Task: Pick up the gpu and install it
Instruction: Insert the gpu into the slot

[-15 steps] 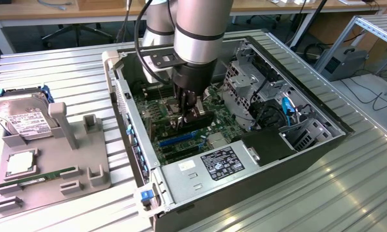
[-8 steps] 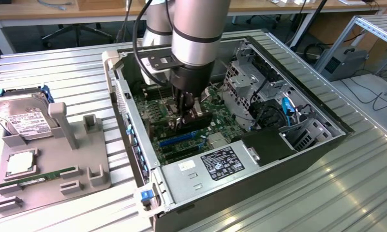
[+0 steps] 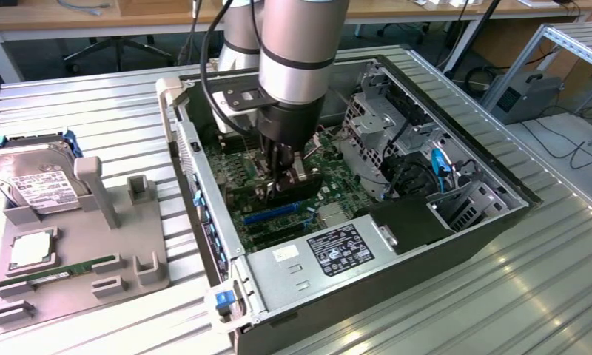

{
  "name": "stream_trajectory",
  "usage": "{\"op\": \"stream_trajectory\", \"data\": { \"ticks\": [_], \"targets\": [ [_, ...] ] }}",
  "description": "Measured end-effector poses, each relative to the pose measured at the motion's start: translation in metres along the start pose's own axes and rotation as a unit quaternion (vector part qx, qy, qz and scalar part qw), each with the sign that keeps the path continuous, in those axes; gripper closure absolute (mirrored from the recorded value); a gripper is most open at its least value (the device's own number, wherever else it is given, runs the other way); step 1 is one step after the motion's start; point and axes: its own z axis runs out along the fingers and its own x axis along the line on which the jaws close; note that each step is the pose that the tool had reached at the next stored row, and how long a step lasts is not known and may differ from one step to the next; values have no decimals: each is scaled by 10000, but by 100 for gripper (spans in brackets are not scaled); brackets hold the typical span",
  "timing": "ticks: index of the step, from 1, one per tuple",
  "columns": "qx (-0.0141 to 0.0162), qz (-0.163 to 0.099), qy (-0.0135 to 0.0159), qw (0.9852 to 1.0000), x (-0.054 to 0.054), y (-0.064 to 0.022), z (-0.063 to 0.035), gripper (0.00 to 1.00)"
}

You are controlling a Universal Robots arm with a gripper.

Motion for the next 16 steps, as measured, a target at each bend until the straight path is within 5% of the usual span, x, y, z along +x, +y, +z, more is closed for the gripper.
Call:
{"op": "stream_trajectory", "data": {
  "ticks": [16],
  "targets": [
    [-2, 78, 1, 10000, 0, 42, 70, 73]
  ]
}}
